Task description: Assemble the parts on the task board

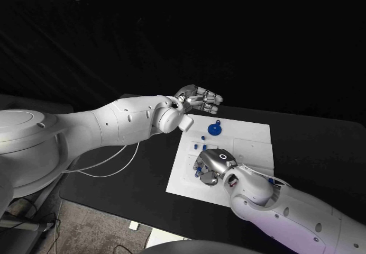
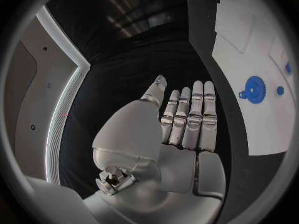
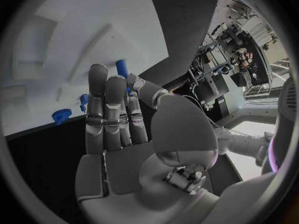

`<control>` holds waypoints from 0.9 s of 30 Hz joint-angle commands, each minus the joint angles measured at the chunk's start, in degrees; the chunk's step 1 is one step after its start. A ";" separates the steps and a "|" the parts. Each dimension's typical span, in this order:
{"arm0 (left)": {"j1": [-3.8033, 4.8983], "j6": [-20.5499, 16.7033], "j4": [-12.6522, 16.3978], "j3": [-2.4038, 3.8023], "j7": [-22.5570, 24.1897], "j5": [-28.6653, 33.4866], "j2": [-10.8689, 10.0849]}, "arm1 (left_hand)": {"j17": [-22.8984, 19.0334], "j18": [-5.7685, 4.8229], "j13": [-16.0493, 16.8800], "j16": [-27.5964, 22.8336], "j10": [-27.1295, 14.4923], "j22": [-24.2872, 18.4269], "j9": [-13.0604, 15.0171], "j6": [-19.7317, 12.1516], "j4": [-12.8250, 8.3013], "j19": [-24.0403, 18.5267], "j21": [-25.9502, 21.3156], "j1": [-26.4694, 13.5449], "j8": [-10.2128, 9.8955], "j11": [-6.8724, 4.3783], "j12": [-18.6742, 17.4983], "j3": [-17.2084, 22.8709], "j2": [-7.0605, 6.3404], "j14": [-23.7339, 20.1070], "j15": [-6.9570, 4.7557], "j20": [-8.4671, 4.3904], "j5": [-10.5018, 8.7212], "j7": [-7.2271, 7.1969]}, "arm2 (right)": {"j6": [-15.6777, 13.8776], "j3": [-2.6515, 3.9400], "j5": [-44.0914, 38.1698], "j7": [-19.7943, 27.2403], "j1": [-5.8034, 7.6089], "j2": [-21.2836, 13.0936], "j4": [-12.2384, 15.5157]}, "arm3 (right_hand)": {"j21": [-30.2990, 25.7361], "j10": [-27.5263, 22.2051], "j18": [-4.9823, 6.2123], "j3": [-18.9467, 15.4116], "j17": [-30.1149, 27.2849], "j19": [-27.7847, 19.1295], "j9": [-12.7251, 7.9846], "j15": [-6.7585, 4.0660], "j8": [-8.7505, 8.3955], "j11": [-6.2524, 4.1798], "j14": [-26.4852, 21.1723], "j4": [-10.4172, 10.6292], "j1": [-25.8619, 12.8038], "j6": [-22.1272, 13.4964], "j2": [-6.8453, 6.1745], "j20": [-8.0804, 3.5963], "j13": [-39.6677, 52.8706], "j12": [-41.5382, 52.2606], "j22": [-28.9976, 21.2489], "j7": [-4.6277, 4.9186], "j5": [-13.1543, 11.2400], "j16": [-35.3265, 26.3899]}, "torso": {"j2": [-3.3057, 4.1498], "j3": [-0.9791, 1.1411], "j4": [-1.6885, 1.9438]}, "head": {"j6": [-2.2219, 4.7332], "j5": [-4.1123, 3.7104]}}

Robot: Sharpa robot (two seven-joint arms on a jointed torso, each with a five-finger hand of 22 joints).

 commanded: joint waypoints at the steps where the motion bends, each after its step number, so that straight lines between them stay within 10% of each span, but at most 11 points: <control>1: 0.02 0.72 0.05 0.05 0.33 0.00 0.17 | 0.03 0.21 0.00 -0.07 -0.28 -0.06 0.03 -0.23 0.16 -0.05 0.15 0.01 -0.14 0.24 -0.17 -0.07 0.48 0.04 0.10 -0.17 -0.38 0.23 | 1.25 -0.08 -0.14 0.10 -0.10 0.21 -0.48 | -0.16 3.52 1.34 0.34 0.05 0.62 0.06 -0.21 0.38 -3.32 0.00 0.10 0.06 0.50 0.29 0.02 0.05 0.18 0.05 -0.03 0.16 0.00 | 0.02 0.02 0.03 | -0.07 -0.05; 27: 0.02 0.83 0.03 0.05 0.24 0.00 0.10 | 0.03 0.21 0.00 -0.07 -0.28 -0.06 0.03 -0.23 0.16 -0.05 0.15 0.01 -0.14 0.24 -0.17 -0.07 0.48 0.04 0.10 -0.17 -0.38 0.23 | -0.30 -0.19 -0.21 0.28 -0.28 0.31 0.02 | -0.70 3.50 1.33 0.28 0.02 0.76 0.07 -0.20 0.38 -3.32 0.01 0.02 0.05 0.49 0.35 0.02 0.05 0.19 0.65 -0.03 0.16 -0.03 | 0.02 0.01 0.04 | -0.16 0.18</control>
